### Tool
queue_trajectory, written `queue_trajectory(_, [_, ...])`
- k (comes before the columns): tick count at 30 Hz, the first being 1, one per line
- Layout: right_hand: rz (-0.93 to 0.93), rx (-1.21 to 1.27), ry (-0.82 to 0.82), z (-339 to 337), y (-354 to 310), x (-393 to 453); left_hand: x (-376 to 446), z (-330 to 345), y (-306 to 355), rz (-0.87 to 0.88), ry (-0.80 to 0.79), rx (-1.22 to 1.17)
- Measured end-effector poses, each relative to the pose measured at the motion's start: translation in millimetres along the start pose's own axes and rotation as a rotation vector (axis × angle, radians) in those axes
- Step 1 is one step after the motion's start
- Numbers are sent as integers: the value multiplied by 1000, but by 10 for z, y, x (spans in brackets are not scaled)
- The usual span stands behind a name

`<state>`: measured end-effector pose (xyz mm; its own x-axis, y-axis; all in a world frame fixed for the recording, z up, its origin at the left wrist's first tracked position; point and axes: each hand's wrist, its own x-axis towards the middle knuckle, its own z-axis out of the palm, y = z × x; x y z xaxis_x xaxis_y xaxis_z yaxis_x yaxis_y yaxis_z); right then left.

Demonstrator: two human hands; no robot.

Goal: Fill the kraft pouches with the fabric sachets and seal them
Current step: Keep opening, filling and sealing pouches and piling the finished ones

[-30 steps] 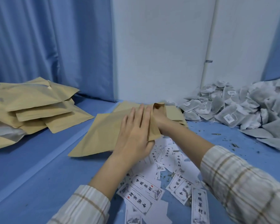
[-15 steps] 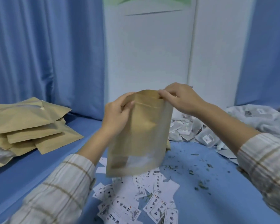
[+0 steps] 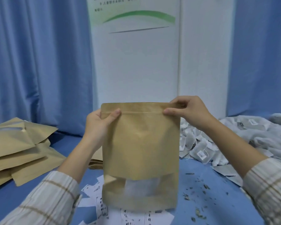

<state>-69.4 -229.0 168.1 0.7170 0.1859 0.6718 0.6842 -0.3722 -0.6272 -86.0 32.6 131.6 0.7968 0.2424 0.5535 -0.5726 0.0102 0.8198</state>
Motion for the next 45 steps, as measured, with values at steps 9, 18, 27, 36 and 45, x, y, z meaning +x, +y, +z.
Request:
queue_trajectory(9, [-1,-338,58,24,325,51,14,221,-188,-165,36,-33])
queue_trajectory(18, [-50,-609,-430,313,-257,332,-86,491,-162,-52,-63,33])
queue_trajectory(27, [-100,-651,-293,492,-364,294,-149,392,-137,-31,117,174])
queue_trajectory(36, [-110,-617,-367,595,-412,321,-140,315,-141,-84,147,88])
queue_trajectory(45, [-66,-501,-354,611,-339,256,-264,196,-159,-99,14,22])
